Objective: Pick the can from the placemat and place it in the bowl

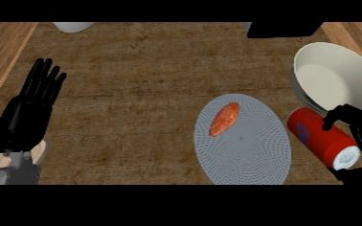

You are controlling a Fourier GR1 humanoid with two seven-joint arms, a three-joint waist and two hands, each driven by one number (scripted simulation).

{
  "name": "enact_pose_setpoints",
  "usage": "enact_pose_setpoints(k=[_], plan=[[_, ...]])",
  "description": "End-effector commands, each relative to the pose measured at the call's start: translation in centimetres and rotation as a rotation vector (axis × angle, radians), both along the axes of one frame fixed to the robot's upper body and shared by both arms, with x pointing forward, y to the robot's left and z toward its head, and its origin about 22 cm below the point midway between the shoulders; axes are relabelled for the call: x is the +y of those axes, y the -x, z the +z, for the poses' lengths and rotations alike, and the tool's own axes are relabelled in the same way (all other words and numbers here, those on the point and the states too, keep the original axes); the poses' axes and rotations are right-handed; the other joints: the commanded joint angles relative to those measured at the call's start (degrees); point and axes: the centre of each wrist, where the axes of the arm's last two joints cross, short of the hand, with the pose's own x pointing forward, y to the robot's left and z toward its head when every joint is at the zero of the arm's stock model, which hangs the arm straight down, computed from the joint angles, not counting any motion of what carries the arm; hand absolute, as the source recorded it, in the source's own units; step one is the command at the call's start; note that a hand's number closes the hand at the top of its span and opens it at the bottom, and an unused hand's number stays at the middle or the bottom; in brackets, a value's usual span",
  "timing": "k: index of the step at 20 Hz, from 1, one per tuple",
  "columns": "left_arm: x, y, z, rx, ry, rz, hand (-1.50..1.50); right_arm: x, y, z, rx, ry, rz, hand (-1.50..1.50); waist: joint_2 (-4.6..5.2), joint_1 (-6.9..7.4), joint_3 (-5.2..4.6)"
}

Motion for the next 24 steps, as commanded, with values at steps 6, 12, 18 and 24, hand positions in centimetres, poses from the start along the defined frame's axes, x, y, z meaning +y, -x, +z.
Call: enact_pose_setpoints(k=[6, 12, 18, 24], plan=[[0.1, 0.7, -1.0, -0.011, -0.012, -0.008, 0.0, -4.2, -1.2, 6.2, -0.193, -0.054, -0.219, 1.5, 0.21, 0.58, 0.02], [-1.4, -0.2, -1.4, -0.015, -0.005, -0.059, 0.0, -9.6, -3.3, 5.0, -0.235, -0.122, -0.33, 1.5, 0.73, 2.51, 0.06], [-1.3, -1.5, -0.6, -0.025, -0.002, -0.076, 0.0, -13.5, -6.6, 6.0, -0.259, -0.254, -0.354, 1.5, 1.08, 3.98, 0.08], [-1.8, -1.9, 0.1, -0.019, 0.004, -0.077, 0.0, -14.8, -10.9, 4.1, -0.257, -0.281, -0.348, 1.5, 1.11, 4.49, 0.07]])
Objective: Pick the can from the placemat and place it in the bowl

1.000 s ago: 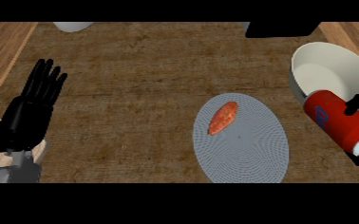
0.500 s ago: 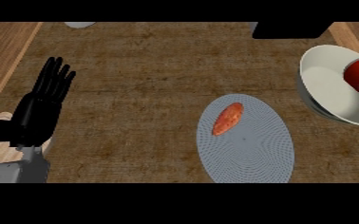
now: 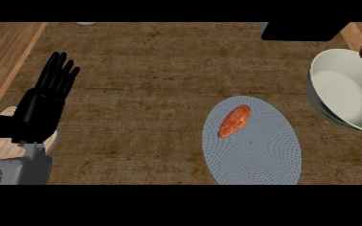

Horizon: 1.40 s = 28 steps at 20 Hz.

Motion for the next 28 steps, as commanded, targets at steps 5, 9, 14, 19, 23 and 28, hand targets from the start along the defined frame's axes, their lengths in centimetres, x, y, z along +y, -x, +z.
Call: enact_pose_setpoints(k=[5, 9, 14, 19, 23, 28], plan=[[-0.1, -1.1, -0.3, -0.009, 0.027, -0.026, 0.0, -1.1, -5.0, -5.1, 0.078, 0.034, 0.004, 1.5, 0.58, 1.51, 0.02], [-1.5, -0.7, 1.4, 0.002, -0.008, -0.049, 0.0, -2.2, -5.7, -5.5, 0.258, 0.073, -0.019, 1.5, 0.66, 2.63, 0.09], [-2.7, -1.6, 0.9, -0.004, 0.006, -0.056, 0.0, -1.5, -6.8, -9.6, 0.342, -0.143, -0.058, -1.5, 1.26, 2.83, 0.22], [-0.6, -0.7, 0.0, 0.007, 0.009, -0.042, 0.0, -3.6, -6.0, -9.3, 0.263, -0.235, 0.103, -1.5, 1.07, 2.19, 0.27], [-1.8, -1.2, -0.1, -0.016, 0.003, -0.027, 0.0, -2.9, -7.1, -8.7, 0.063, -0.414, 0.139, -1.5, 0.96, 1.22, 0.3], [-0.7, -1.7, 1.2, -0.011, 0.013, -0.013, 0.0, -4.4, -7.0, -6.6, -0.156, -0.715, 0.075, -1.5, 1.03, 0.98, 0.34]])
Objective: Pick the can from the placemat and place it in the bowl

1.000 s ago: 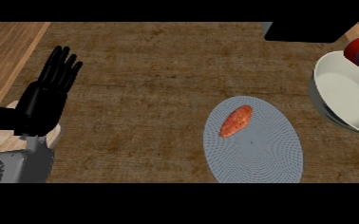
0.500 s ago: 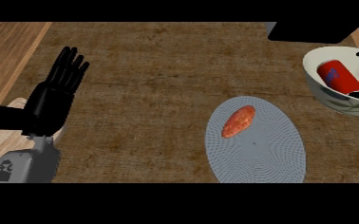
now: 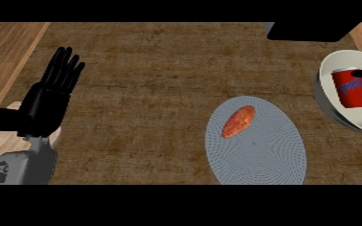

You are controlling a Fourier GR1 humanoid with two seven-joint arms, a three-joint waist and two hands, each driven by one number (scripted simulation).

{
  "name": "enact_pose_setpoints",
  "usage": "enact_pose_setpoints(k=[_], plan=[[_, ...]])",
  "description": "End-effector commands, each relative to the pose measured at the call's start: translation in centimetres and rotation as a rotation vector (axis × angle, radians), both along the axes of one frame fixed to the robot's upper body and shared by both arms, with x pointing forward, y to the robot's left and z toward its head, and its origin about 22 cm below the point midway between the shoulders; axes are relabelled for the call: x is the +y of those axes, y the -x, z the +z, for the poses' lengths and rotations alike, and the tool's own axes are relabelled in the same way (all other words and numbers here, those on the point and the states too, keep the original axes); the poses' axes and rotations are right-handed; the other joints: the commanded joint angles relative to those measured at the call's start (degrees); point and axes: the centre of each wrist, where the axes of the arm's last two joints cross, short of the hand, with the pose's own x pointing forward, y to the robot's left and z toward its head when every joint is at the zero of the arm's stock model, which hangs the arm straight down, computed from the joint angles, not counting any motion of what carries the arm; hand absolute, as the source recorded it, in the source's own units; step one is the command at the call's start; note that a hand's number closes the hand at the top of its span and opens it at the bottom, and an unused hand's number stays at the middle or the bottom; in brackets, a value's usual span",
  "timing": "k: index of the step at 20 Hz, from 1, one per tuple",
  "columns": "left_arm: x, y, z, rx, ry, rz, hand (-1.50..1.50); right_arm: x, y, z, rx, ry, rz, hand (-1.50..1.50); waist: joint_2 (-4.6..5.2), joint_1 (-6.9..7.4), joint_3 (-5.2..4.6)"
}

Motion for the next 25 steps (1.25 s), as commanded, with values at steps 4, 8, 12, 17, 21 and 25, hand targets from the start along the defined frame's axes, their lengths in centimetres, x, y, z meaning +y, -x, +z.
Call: enact_pose_setpoints(k=[4, 8, 12, 17, 21, 25], plan=[[0.7, 0.8, 0.4, 0.005, 0.004, -0.002, 0.0, -5.6, 4.0, 2.4, -0.156, -0.203, -0.143, -1.5, -0.18, -0.22, -0.03], [0.0, -0.1, 0.3, 0.006, 0.015, 0.02, 0.0, -8.6, 7.4, 3.0, -0.159, -0.209, -0.199, -1.5, 0.01, -0.99, 0.0], [0.1, 0.8, 0.7, 0.004, 0.017, 0.011, 0.0, -11.2, 11.3, 2.6, -0.15, -0.232, -0.22, -1.5, -0.08, -0.69, 0.14], [0.2, -0.4, 0.2, -0.003, 0.0, 0.024, 0.0, -13.2, 15.2, 2.4, -0.129, -0.245, -0.204, -1.5, 0.07, -1.98, 0.18], [1.3, 0.7, -0.4, 0.003, 0.0, 0.025, 0.0, -14.7, 17.8, 4.0, -0.107, -0.25, -0.175, -1.5, -0.13, -1.5, 0.22], [0.4, 1.4, -1.4, 0.02, 0.018, 0.024, 0.0, -15.2, 19.8, 2.5, -0.081, -0.231, -0.163, -1.5, -0.18, -1.62, 0.36]])
